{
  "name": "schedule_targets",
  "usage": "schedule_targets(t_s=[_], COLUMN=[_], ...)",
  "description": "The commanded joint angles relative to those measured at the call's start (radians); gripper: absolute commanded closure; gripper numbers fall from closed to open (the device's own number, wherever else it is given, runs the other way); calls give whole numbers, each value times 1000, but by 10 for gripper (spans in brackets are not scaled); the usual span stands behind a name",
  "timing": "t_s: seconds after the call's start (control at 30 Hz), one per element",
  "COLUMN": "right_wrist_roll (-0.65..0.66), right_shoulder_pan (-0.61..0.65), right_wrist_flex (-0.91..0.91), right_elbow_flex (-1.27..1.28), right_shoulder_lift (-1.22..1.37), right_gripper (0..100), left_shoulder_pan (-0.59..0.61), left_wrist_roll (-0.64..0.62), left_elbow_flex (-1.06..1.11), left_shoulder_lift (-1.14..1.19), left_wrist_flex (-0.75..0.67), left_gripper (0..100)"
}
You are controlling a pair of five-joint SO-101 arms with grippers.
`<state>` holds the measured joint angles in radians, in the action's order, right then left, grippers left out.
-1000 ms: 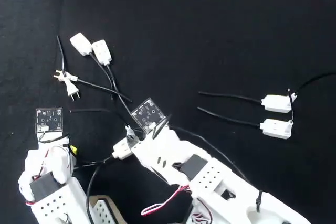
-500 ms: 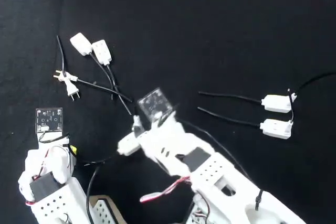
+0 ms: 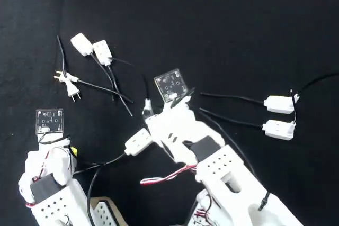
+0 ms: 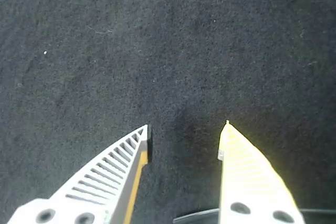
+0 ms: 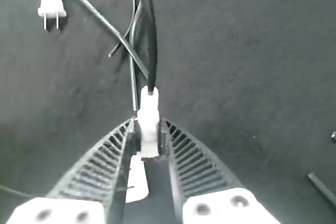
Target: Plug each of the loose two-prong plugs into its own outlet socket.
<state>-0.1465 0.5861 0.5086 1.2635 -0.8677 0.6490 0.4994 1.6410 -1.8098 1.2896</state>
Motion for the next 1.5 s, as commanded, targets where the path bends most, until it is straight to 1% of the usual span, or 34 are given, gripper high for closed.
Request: schedule_targets(t_s=[0.0,0.07,0.17,0.3,0.37,0.5,0.63,0.73,0.93,1.03,1.2,1.47], right_wrist_roll=[-5,-8,-9,-5,3,80,97,138,253,265,278,279], right_shoulder_pan=[-25,-60,-147,-169,-169,-170,-155,-143,-137,-135,-120,28], right_wrist_flex=[3,3,23,158,245,443,640,778,973,1016,1028,1132], right_elbow_flex=[-62,-79,-124,-208,-278,-472,-679,-814,-1003,-1078,-1168,-1248], right_shoulder_lift=[-7,-7,-5,56,150,403,642,799,1095,1211,1339,1469], right_gripper=[987,987,987,987,987,987,987,987,987,987,987,985], left_shoulder_pan=[-5,-5,-5,-5,-5,-5,-4,-4,-4,-2,-2,8], left_wrist_roll=[9,9,9,9,9,9,9,9,9,9,9,9], left_elbow_flex=[-7,-7,-7,-7,-7,-7,-7,-7,-7,-7,-7,-7], left_shoulder_lift=[-8,-8,-8,-8,-8,-8,-8,-8,-8,-8,-8,-8], left_wrist_flex=[8,8,8,8,8,8,8,8,8,8,8,8], left_gripper=[780,780,780,780,780,780,780,780,780,780,780,780])
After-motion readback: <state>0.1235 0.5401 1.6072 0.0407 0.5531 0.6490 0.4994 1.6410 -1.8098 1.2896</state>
